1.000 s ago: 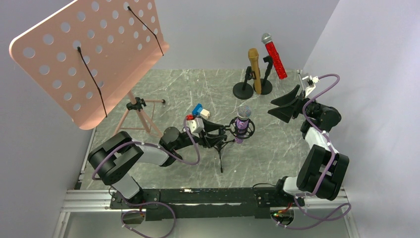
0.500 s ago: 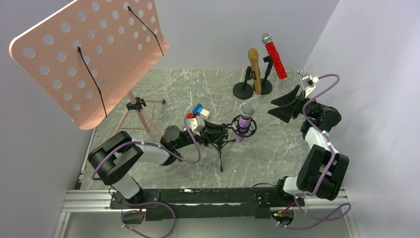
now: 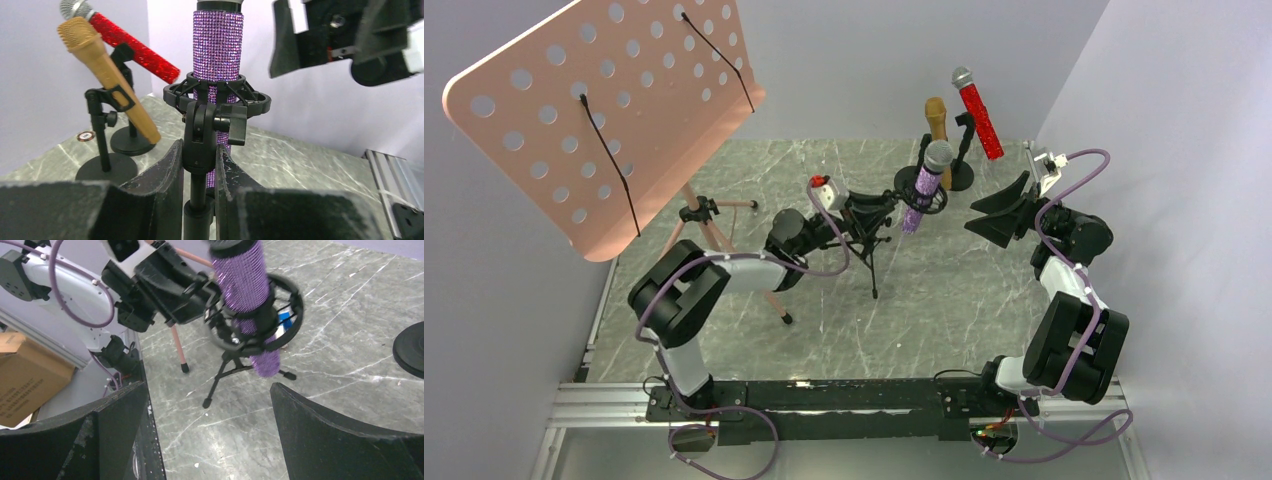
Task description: Attach the microphones to the stand
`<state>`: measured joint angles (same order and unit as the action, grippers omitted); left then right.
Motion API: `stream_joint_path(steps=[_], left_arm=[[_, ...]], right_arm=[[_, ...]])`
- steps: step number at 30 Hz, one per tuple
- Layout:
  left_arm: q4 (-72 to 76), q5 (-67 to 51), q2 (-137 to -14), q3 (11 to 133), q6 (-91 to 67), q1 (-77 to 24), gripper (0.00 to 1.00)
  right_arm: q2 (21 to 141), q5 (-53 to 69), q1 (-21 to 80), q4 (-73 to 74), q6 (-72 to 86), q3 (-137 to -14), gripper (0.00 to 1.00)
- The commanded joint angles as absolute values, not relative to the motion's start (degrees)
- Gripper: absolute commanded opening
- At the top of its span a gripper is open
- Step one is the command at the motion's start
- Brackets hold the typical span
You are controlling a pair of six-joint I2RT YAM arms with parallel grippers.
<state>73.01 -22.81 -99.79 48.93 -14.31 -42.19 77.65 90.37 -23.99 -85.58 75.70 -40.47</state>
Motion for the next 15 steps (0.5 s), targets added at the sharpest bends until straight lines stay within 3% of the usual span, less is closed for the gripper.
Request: stream_joint_path(steps=[1,15], left_arm=[[82.43,-21.41,-101.88,56.26,-17.99,-39.89,0.00],[80.22,-21.29,-118.10,80.47,-20.81,-32.28,0.00]], right_arm=[[77.28,94.30,-23.82,-98.29,75.94,-41.31,1.00],[77.80,94.75,-23.78,-98.28,75.94,-41.39,1.00]])
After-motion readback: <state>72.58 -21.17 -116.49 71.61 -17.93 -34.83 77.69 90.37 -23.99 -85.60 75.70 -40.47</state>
